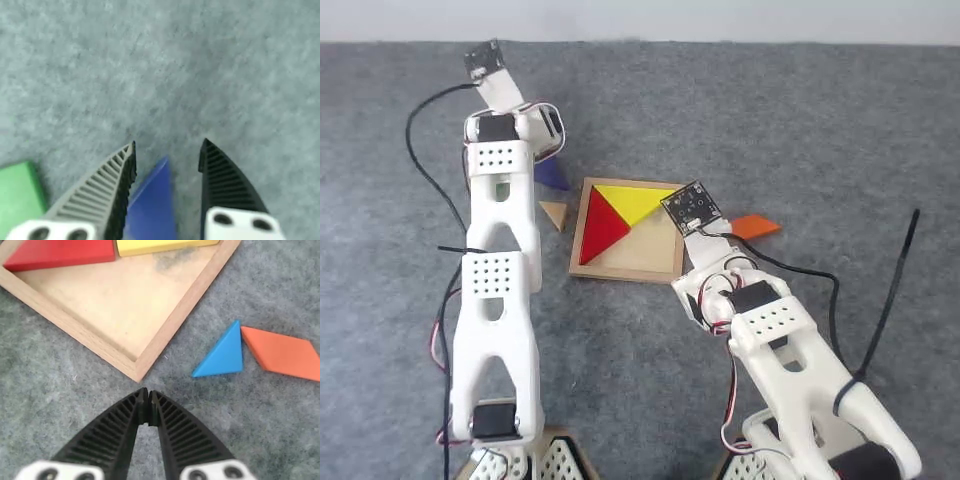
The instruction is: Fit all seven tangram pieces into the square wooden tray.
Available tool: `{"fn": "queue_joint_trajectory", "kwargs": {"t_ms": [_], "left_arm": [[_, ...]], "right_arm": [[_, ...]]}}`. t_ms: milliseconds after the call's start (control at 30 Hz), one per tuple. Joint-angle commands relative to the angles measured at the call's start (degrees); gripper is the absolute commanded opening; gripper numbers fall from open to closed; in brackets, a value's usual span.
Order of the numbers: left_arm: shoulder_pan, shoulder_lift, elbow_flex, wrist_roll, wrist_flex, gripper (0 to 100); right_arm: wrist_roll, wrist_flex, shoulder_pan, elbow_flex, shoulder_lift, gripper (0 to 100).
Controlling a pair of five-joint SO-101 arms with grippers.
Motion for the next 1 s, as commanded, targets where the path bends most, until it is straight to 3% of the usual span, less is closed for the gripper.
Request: {"fn": "queue_joint_trajectory", "kwargs": {"t_ms": [0, 133, 333, 600, 733, 967], "left_arm": [[-0.5, -2.3, -1.6, -8.8, 7.6, 12], [-0.2, -2.3, -1.7, -18.4, 13.2, 1], [-0.6, -2.3, -5.4, -25.2, 22.7, 1], [-1.2, -3.6, -0.6, -29.3, 22.9, 1], [-1.1, -12.3, 13.3, -32.0, 22.9, 1], [-2.0, -37.1, 53.1, -32.5, 20.5, 1]], "right_arm": [[0.8, -0.8, -0.3, -0.6, -1.3, 0.9], [0.8, -0.8, -0.3, -0.6, -1.3, 0.9], [0.8, -0.9, -0.3, -0.6, -1.3, 0.9], [0.8, -1.0, -0.3, -0.6, -1.3, 0.9], [1.9, -1.1, -0.3, -0.6, -1.3, 0.9], [2.5, -1.1, -0.3, -0.5, -1.2, 0.9]]}}
